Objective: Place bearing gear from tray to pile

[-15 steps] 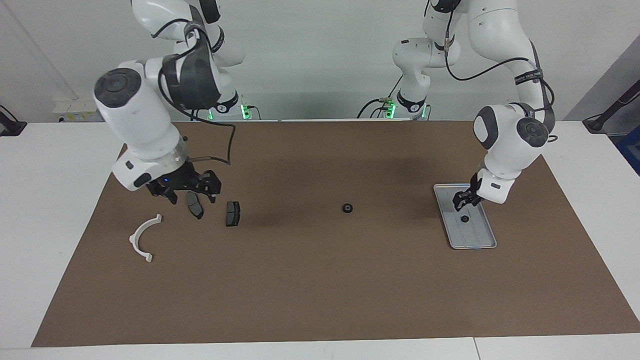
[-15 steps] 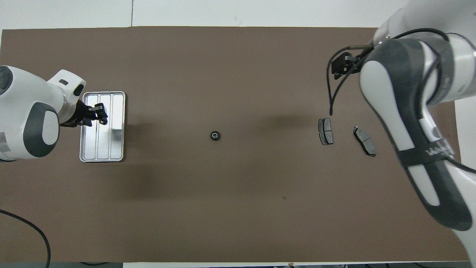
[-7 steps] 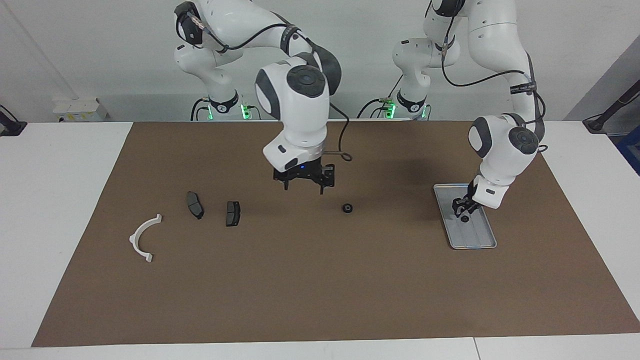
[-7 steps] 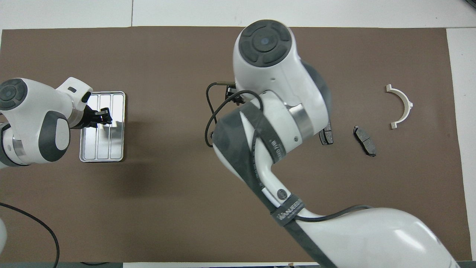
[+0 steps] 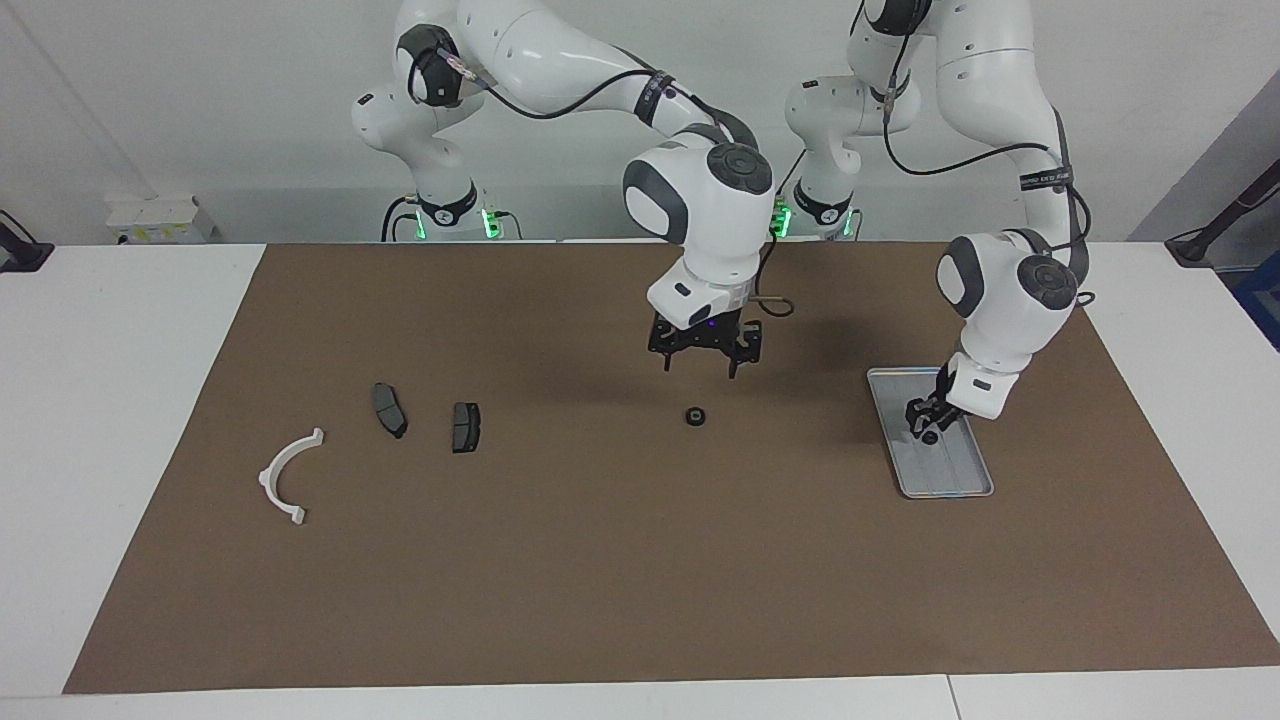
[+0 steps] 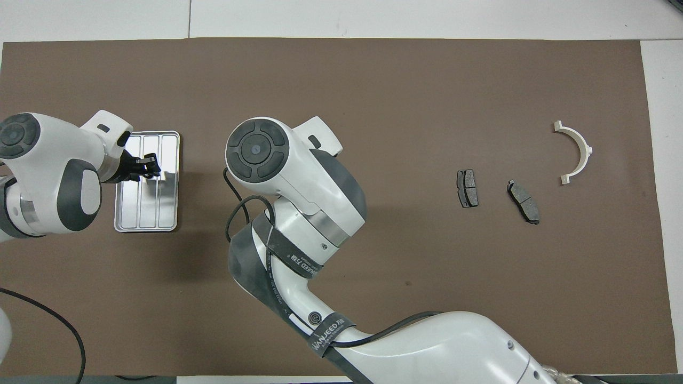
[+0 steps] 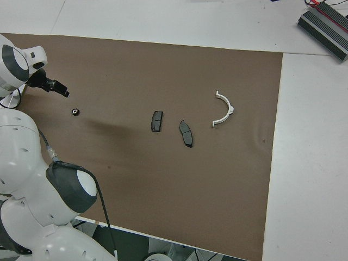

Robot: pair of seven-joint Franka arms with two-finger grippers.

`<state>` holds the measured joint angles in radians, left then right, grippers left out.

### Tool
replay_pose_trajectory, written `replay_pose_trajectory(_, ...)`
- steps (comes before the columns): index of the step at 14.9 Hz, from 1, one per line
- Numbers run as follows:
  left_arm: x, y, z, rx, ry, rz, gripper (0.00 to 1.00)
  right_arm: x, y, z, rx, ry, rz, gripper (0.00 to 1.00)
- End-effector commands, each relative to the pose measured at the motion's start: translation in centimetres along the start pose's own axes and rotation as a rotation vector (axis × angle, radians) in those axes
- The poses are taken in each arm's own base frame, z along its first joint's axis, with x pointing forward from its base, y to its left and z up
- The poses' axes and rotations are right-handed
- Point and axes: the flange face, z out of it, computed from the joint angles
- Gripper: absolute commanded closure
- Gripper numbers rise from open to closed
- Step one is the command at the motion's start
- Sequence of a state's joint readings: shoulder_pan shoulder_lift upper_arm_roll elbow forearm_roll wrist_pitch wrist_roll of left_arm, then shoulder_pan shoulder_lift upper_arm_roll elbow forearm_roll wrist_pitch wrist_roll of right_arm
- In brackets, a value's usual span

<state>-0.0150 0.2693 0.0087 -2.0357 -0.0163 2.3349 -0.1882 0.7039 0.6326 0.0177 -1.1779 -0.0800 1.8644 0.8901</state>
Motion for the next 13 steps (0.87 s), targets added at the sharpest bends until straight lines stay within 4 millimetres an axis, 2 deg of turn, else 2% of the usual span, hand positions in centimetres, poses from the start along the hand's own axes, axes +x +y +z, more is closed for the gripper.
replay_pose_trajectory(1, 0.2, -1.5, 0.7, 0.001, 0.015, 0.000, 0.53, 0.8, -0.3, 0.3, 0.037, 0.024, 0.005, 0.01)
replay_pose_trajectory(5, 0.4, -1.6, 1.3, -0.001, 0.023, -0.003, 0.53, 0.3, -0.4, 2.4, 0.051, 0.010, -0.021, 0.01)
replay_pose_trajectory(7, 0.5, -1.4, 1.3, -0.001, 0.026, -0.008, 0.53, 0.0, 0.2, 4.0, 0.056, -0.037, -0.019, 0.01)
replay_pose_trajectory(13, 0.5, -1.3, 1.9, -0.001, 0.024, -0.008, 0.53, -1.8, 1.9, 6.1, 0.041, -0.127, -0.065, 0.01)
